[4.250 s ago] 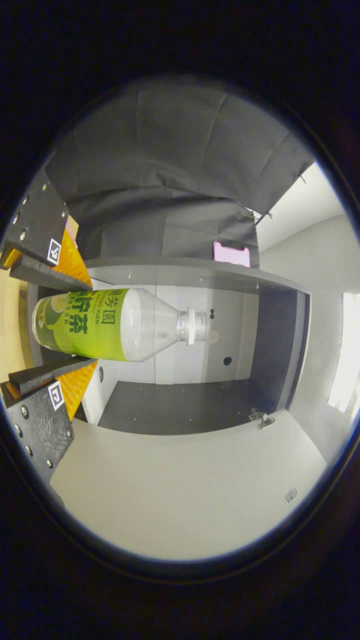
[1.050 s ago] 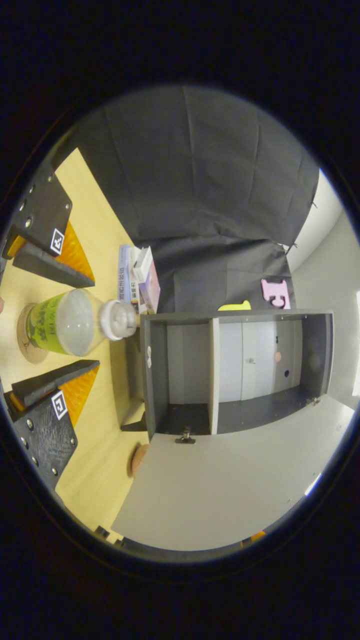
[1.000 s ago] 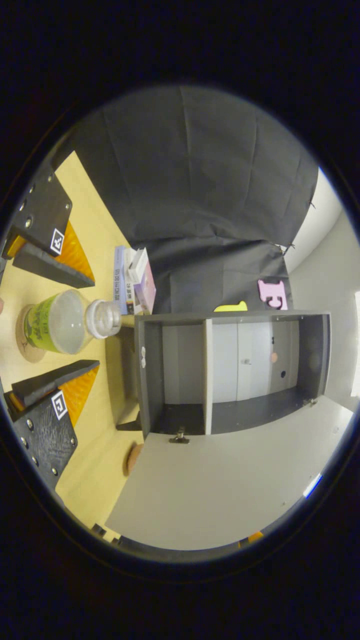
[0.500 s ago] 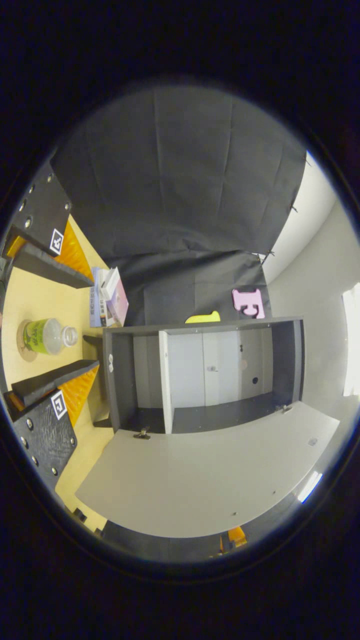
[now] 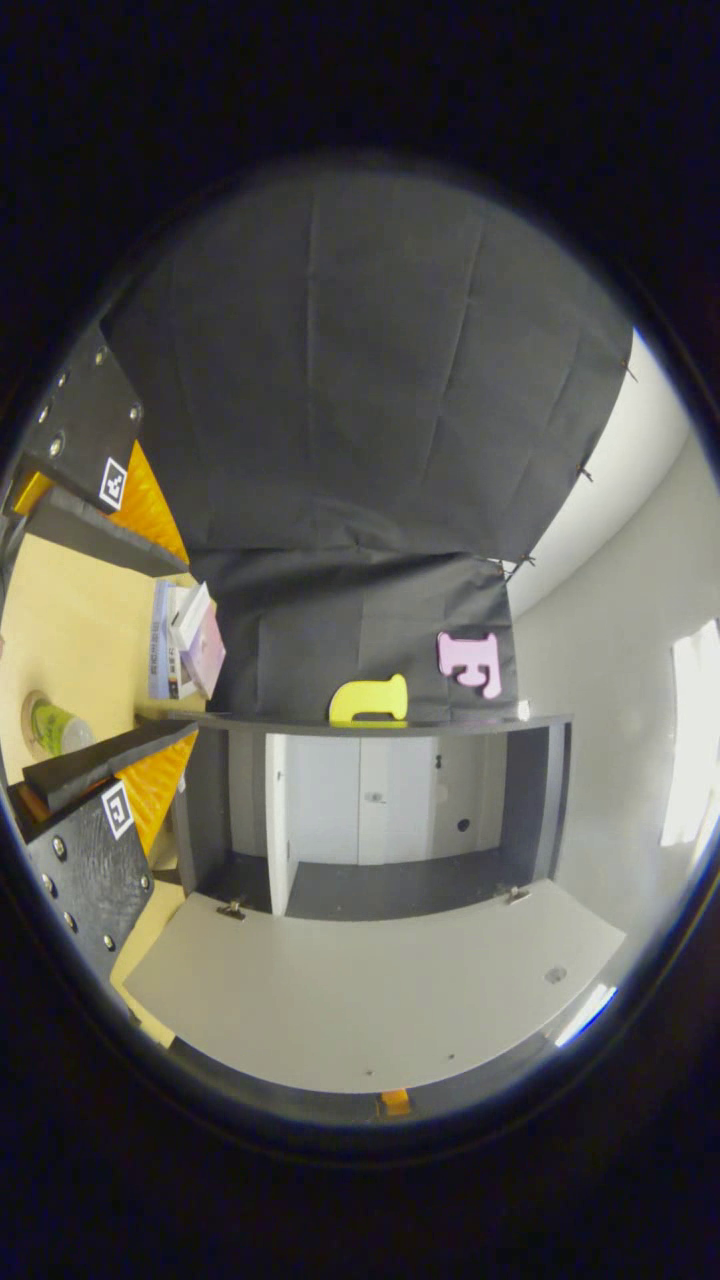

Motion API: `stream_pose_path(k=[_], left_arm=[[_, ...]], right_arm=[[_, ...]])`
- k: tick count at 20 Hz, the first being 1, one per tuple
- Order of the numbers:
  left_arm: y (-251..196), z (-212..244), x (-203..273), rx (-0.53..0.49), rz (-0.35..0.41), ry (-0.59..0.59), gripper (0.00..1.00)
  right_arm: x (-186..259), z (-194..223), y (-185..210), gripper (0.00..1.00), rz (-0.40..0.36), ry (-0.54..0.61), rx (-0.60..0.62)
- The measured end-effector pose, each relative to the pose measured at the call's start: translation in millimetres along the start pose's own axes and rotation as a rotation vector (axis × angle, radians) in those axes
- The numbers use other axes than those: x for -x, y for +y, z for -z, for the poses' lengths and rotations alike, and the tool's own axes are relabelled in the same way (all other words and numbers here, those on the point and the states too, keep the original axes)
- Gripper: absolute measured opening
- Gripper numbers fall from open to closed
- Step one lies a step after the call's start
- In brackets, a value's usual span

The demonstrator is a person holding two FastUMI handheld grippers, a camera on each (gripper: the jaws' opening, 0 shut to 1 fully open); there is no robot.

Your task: Open the cabinet door with the right hand, grasp the bottle in the cabinet with the left hand and place it on the coaster, then close the cabinet door with the right hand.

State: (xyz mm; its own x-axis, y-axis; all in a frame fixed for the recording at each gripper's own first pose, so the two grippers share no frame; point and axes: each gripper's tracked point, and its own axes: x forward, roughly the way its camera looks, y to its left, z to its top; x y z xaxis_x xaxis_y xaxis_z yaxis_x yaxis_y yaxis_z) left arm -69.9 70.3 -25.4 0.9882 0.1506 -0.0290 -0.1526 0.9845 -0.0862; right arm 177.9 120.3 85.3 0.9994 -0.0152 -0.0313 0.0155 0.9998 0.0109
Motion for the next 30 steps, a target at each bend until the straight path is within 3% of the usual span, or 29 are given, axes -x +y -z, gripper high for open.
stream_pose_path(k=[2,8,18,30], left_arm=[[19.4,1.8,-6.6,-0.003,-0.005,0.005,0.82],[47.9,6.0,-28.9,0.015,0.027,0.01,0.86],[64.1,3.3,-65.3,0.013,0.112,-0.01,0.86],[109.2,25.4,-91.5,0.034,0.122,0.018,0.82]], right_arm=[[2.0,1.5,1.1,0.93,0.032,0.006,0.003],[8.6,1.2,18.3,0.92,0.07,0.007,0.033],[25.4,2.6,87.8,0.92,0.02,-0.009,0.021],[21.0,4.3,167.8,0.92,-0.034,-0.026,0.023]])
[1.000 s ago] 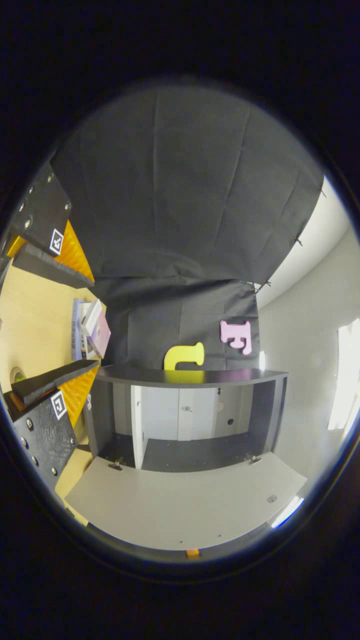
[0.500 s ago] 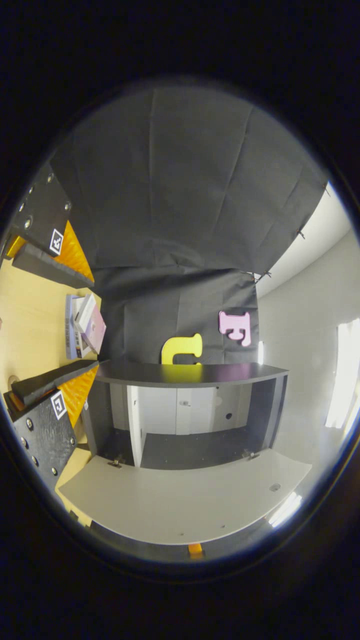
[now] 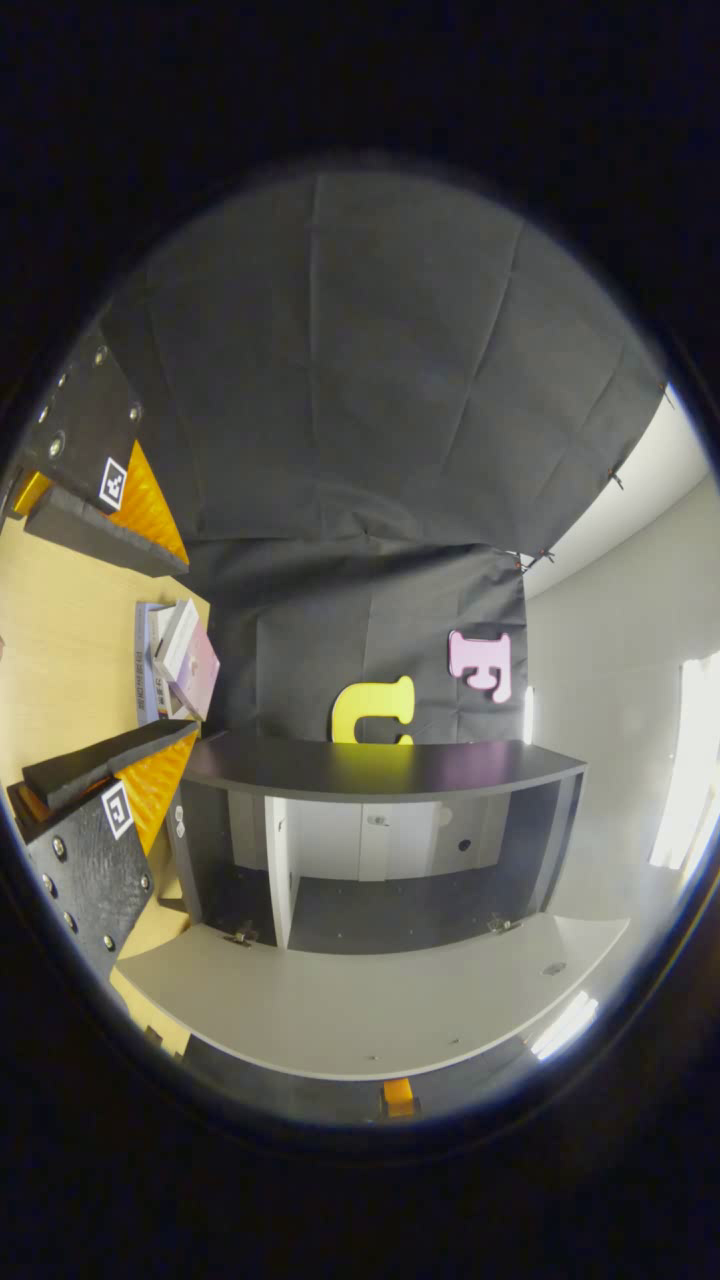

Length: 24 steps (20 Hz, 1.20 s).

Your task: Open the cabinet door with the right hand, grasp the bottle in the cabinet with the left hand and place it on the coaster, then close the cabinet door with the right hand.

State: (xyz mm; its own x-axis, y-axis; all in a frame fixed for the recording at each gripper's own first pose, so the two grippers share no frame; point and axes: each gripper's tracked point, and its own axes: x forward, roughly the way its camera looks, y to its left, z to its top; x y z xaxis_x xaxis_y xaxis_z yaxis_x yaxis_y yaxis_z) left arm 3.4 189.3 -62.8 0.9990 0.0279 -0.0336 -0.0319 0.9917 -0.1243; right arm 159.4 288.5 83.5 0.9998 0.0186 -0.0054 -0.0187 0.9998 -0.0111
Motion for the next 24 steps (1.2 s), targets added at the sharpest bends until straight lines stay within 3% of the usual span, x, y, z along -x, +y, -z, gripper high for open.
stream_pose_path(k=[6,7,8,9,16,24], left_arm=[[32.6,8.4,-0.1,0.014,-0.035,0.008,0.82],[36.7,8.7,0.4,0.015,-0.041,0.008,0.82],[41.6,8.3,2.1,0.014,-0.047,0.007,0.86],[46.3,7.2,3.4,0.009,-0.053,0.005,0.82],[72.2,11.5,10.6,-0.002,-0.088,0.006,0.82],[68.7,7.1,11.7,-0.018,-0.064,0.009,0.86]], right_arm=[[-13.4,2.0,33.8,0.92,-0.047,-0.004,-0.019],[-15.9,2.5,38.8,0.89,-0.05,-0.005,-0.019],[-17.5,2.4,42.7,0.92,-0.056,-0.005,-0.019],[-21.3,3.2,47.9,0.89,-0.065,-0.004,-0.022],[-42.2,8.3,96.2,0.93,-0.148,0.013,-0.034],[-48.7,14.3,101.7,0.94,-0.155,0.028,-0.026]])
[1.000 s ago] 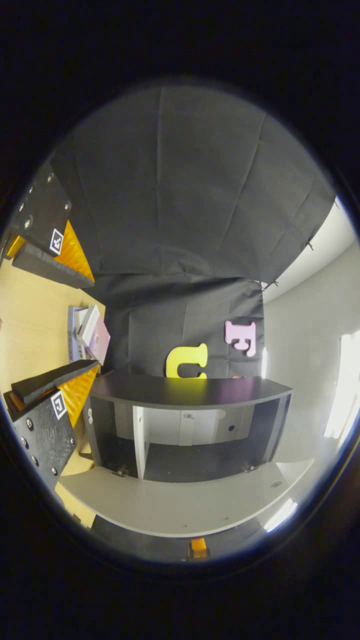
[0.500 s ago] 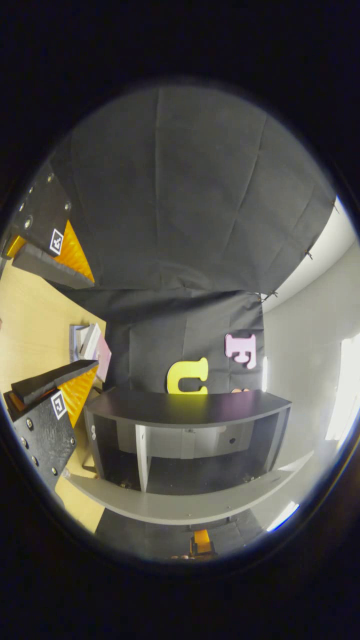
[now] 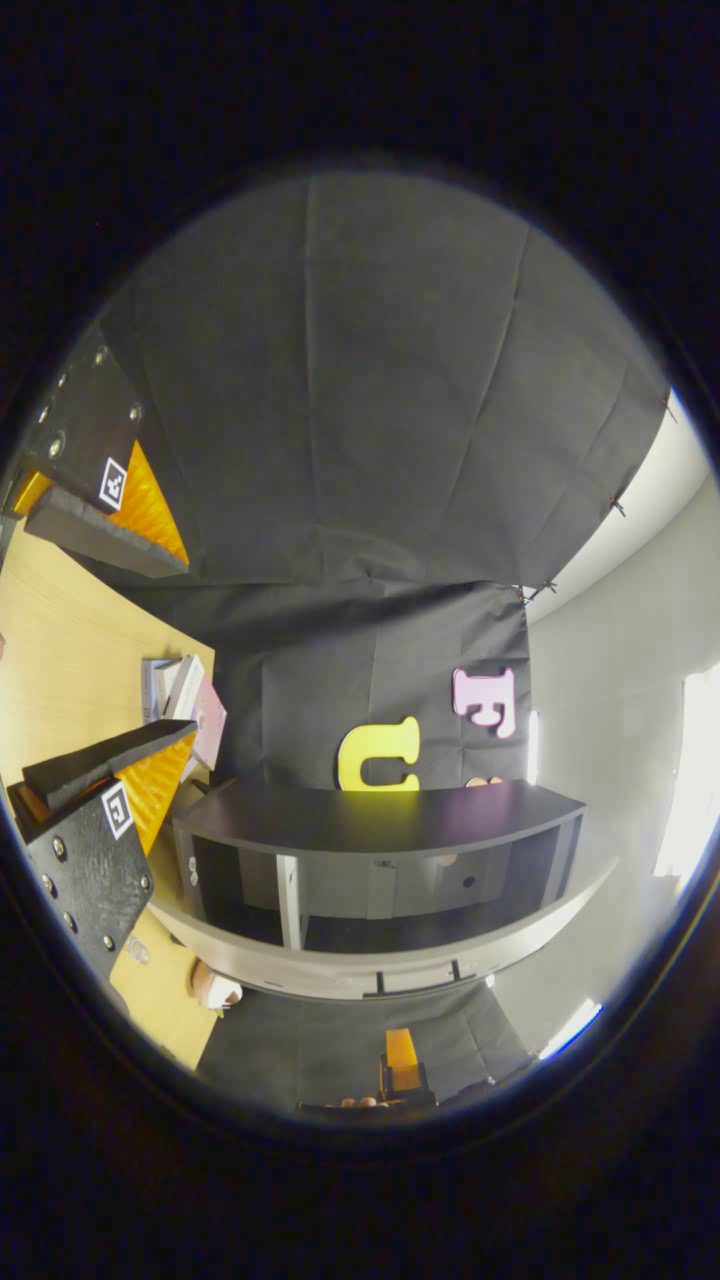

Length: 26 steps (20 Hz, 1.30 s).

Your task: Open the cabinet door with the right hand, grasp the bottle in the cabinet with the left hand and place it on the coaster, then close the cabinet door with the right hand.

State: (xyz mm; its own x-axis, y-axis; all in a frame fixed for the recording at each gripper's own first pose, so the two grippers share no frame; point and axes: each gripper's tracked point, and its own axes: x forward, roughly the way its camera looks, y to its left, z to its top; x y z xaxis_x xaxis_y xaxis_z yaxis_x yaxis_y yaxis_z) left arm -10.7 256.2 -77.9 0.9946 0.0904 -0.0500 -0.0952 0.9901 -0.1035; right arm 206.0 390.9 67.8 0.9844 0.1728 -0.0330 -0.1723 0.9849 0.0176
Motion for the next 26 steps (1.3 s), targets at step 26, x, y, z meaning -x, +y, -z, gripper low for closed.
stream_pose_path(k=[26], left_arm=[[-238.6,-53.2,18.5,-0.016,0.169,-0.013,0.78]], right_arm=[[72.8,31.0,-158.6,0.94,0.02,-0.023,0.025]])
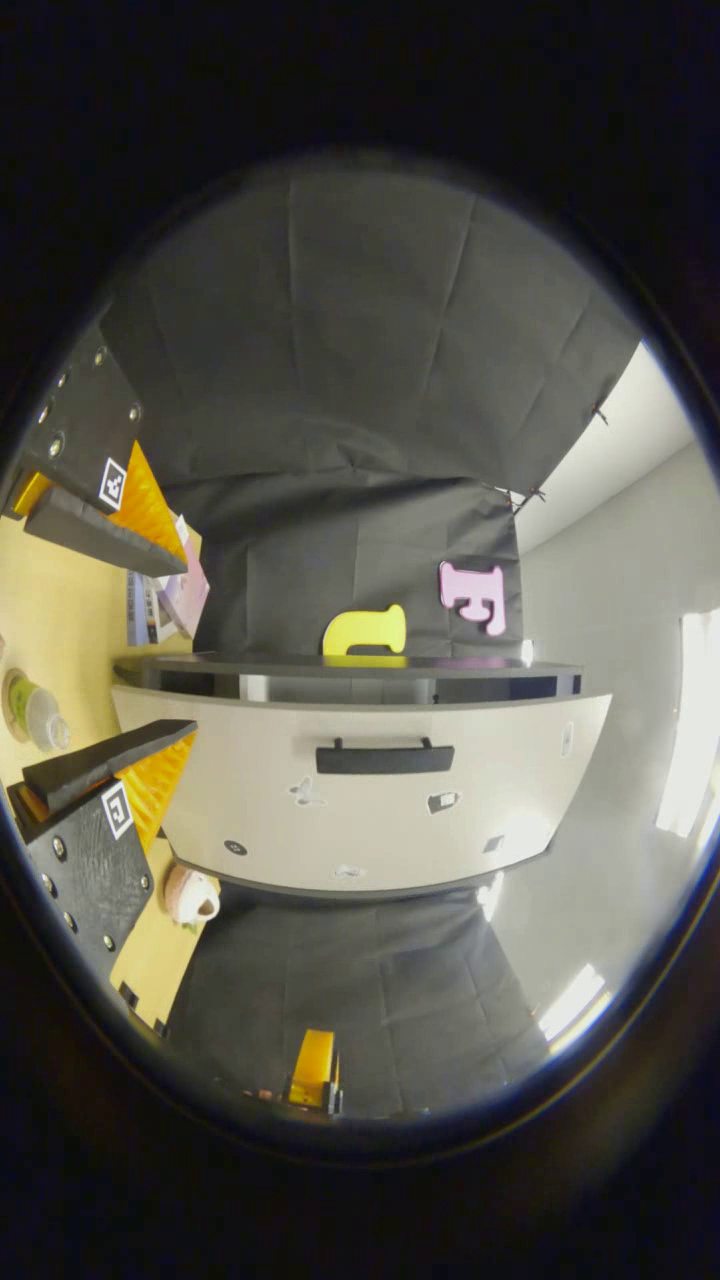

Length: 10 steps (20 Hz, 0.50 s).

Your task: Open the cabinet door with the right hand, grasp the bottle in the cabinet with the left hand and place it on the coaster, then close the cabinet door with the right hand.

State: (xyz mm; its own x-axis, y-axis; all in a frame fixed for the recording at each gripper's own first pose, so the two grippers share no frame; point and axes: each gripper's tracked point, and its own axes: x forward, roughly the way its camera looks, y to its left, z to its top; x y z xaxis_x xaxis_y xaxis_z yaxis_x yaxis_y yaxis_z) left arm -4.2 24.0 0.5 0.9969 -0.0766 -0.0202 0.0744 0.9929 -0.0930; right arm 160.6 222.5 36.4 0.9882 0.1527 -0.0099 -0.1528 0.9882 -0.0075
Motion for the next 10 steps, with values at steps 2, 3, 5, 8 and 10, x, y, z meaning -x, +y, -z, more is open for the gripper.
stream_pose_path(k=[2,3,5,8,10], left_arm=[[-10.4,-2.9,2.7,-0.007,-0.003,-0.001,0.82],[-15.6,-4.3,4.2,-0.012,-0.004,-0.001,0.82],[-24.3,-4.9,6.8,-0.02,-0.004,0.001,0.82],[-33.1,-7.8,10.8,-0.026,-0.006,0.003,0.86],[-35.9,-8.0,13.1,-0.022,-0.01,0.005,0.86]], right_arm=[[1.7,1.5,-11.2,0.94,0.003,-0.004,0.005],[1.4,2.7,-15.9,0.94,0.004,-0.003,0.006],[3.4,7.0,-24.5,0.94,0.006,-0.003,0.001],[-0.3,10.7,-41.0,0.94,0.01,0.005,-0.01],[1.3,12.7,-45.8,0.94,0.013,0.006,-0.008]])
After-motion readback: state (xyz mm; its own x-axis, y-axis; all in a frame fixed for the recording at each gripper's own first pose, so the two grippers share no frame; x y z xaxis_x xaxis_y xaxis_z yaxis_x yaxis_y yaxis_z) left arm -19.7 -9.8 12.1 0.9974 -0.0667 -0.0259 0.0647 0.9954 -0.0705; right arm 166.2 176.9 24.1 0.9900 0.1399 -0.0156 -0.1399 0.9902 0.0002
